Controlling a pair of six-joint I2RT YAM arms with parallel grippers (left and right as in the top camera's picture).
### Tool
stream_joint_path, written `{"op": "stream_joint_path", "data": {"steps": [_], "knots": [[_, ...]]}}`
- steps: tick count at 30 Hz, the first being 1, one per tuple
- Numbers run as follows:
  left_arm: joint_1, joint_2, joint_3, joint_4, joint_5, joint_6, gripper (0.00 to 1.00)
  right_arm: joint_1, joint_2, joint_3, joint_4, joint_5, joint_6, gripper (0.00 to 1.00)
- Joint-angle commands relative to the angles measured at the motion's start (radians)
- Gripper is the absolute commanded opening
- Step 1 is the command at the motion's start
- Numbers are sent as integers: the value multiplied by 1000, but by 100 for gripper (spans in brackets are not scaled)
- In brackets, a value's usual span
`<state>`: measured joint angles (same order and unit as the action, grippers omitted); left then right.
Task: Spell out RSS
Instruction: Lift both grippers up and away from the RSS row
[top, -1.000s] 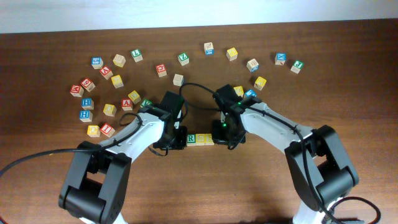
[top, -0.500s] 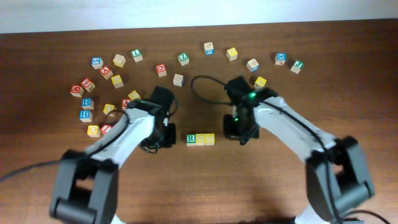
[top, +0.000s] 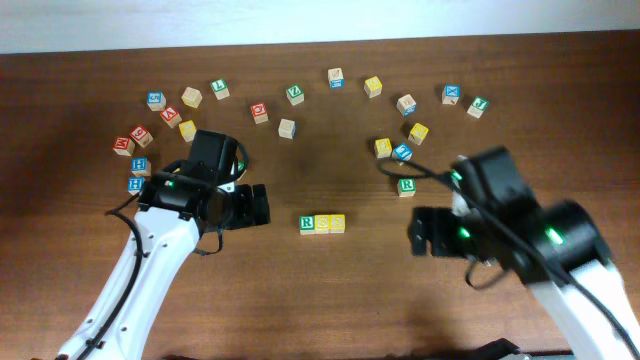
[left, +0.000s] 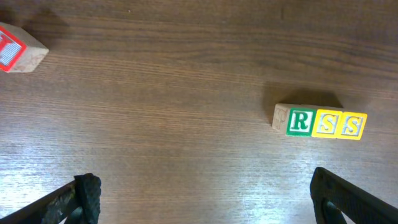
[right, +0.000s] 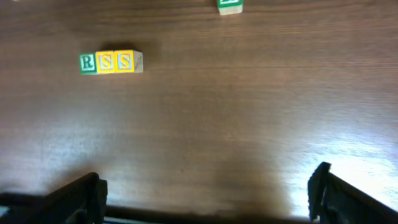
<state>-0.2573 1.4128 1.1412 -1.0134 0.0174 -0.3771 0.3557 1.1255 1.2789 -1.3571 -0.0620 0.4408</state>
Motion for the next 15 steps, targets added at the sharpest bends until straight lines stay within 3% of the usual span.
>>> {"op": "stream_joint_path", "data": {"steps": [1, 2, 8, 15], "knots": [[3, -5, 12, -1, -17, 4, 99, -3, -146, -34, -31, 37, 1, 96], [3, -5, 11, 4, -14, 4, 99, -3, -190, -50, -32, 37, 6, 100], [3, -5, 11, 5, -18, 5, 99, -3, -354, -72, -37, 36, 39, 98], [3, -5, 11, 5, -18, 5, 99, -3, -370, -72, -48, 37, 38, 98]]}}
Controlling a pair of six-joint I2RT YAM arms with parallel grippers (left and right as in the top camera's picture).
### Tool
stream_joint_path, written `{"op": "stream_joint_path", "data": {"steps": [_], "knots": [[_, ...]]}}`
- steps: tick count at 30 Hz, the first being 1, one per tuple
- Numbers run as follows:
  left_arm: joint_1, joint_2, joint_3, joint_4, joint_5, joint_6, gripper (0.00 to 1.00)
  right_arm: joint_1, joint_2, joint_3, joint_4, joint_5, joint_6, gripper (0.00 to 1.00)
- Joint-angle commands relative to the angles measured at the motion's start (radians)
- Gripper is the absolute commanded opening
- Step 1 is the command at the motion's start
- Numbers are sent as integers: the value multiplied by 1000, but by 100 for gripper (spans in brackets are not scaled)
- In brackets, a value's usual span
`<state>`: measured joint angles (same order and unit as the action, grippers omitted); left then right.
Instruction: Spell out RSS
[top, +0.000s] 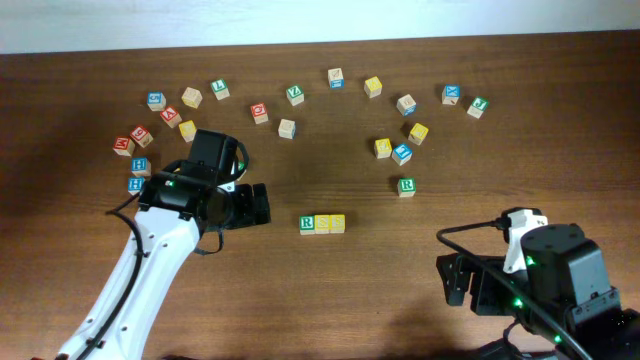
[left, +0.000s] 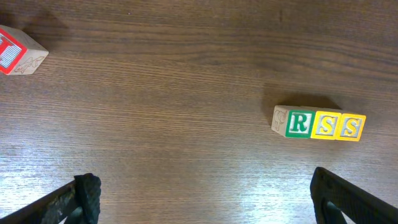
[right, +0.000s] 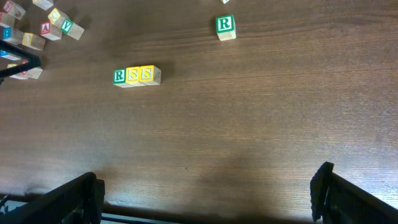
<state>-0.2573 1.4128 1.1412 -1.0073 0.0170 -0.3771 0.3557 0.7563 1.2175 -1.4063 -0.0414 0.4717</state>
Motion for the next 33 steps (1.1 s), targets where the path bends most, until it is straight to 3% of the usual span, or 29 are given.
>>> {"op": "stream_joint_path", "data": {"steps": [1, 14, 23, 27, 33], "knots": [[3, -5, 12, -1, -17, 5, 99, -3, -1, -10, 1, 16, 7, 98], [3, -5, 11, -1, -17, 5, 99, -3, -5, -14, 16, 55, 2, 98], [3, -5, 11, -1, -17, 5, 99, -135, -133, -181, 257, -11, -115, 98], [3, -5, 11, -1, -17, 5, 99, -226, -246, -327, 428, -127, -260, 98], [3, -5, 12, -1, -17, 5, 99, -339, -413, -561, 665, -212, -310, 98]]}}
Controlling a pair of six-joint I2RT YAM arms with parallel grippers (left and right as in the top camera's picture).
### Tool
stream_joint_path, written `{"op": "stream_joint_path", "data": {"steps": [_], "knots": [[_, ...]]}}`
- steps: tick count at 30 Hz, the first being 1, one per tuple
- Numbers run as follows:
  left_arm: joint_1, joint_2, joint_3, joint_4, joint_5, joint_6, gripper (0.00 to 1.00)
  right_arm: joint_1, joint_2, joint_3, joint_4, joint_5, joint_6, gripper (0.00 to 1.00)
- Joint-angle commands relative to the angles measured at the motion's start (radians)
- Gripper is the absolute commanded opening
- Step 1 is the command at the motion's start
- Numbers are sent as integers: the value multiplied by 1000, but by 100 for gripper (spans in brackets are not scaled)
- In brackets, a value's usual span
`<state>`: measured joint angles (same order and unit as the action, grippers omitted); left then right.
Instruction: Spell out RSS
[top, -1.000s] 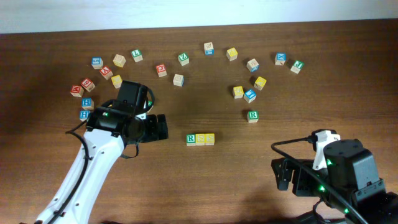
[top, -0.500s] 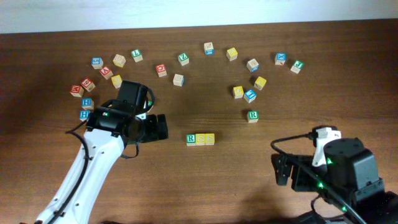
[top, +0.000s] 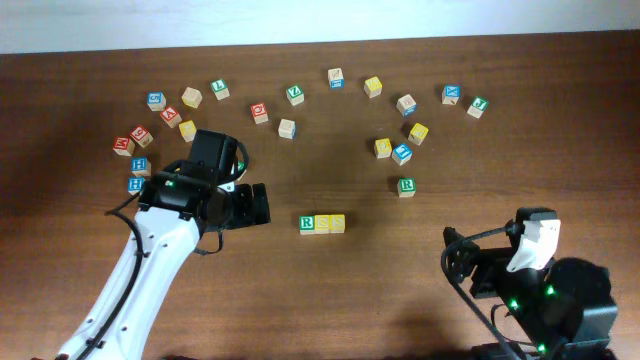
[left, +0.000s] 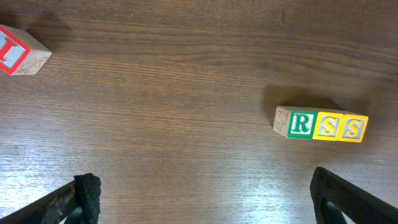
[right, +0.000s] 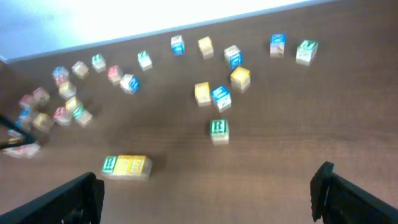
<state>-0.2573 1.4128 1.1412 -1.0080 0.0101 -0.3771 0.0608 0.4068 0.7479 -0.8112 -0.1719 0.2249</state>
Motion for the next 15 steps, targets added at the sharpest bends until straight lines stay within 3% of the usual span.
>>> {"op": "stream_joint_path", "data": {"steps": [1, 15], "knots": [[3, -5, 11, 0, -10, 5, 99, -51, -83, -121, 98, -106, -90, 98], [3, -5, 11, 0, -10, 5, 99, -56, -356, -480, 475, -131, -149, 98]]}}
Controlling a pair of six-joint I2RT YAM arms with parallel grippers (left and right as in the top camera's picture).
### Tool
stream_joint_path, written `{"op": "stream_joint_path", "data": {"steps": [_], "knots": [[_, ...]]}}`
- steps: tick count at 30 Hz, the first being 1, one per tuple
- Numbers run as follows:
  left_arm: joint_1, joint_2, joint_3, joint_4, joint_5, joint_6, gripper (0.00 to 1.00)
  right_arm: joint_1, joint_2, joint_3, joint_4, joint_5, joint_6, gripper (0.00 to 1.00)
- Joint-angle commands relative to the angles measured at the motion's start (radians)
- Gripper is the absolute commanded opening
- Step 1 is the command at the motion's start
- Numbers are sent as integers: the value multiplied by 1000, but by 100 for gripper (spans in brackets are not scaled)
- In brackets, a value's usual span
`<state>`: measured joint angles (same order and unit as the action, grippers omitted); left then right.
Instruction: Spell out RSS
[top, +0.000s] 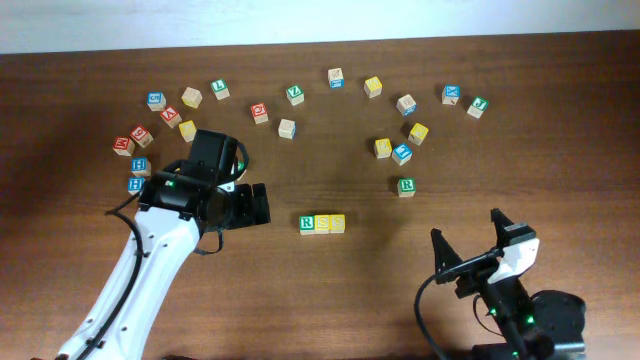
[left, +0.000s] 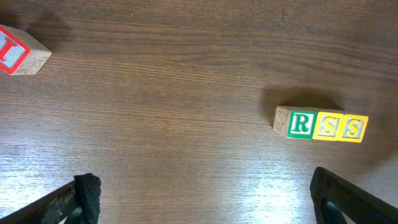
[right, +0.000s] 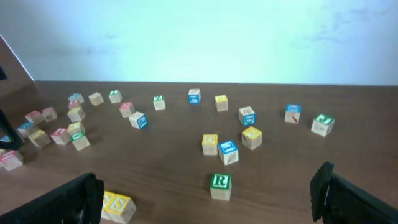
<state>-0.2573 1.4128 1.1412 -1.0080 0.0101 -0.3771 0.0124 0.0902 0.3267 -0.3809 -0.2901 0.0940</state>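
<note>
A green R block (top: 307, 223) and two yellow S blocks (top: 330, 223) lie touching in a row reading RSS mid-table, seen in the left wrist view as the row (left: 321, 124). My left gripper (top: 250, 205) stands open to the row's left, nothing between its fingers (left: 84, 193). My right gripper (top: 468, 250) is open at the near right edge, raised and looking across the table; one S block (right: 117, 206) shows by its left finger.
A spare green R block (top: 406, 186) (right: 220, 185) sits right of the row. Several loose letter blocks arc along the far side, a cluster (top: 140, 150) at far left and another group (top: 400, 148) at right. A red block (left: 18, 53) lies far left of the left gripper.
My right gripper has pulled back further toward the near edge and tilted up, its view now level across the table. The left arm and the blocks have not moved.
The RSS row lay finished mid-table throughout, and my left gripper stayed open beside it. My right gripper was open over the table right of the row, then nearer the front right corner, then lower still, and now sits at the near edge looking across.
</note>
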Motion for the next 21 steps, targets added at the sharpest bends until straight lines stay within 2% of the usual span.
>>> {"op": "stream_joint_path", "data": {"steps": [1, 8, 21], "knots": [[3, -5, 11, 0, -10, 5, 99, -8, -47, -78, 66, -14, -37, 98], [3, -5, 11, 0, -10, 4, 99, -8, -73, -142, 148, -13, -171, 99], [3, -5, 11, 0, -10, 5, 99, -15, -87, -161, 203, 66, -175, 98]]}}
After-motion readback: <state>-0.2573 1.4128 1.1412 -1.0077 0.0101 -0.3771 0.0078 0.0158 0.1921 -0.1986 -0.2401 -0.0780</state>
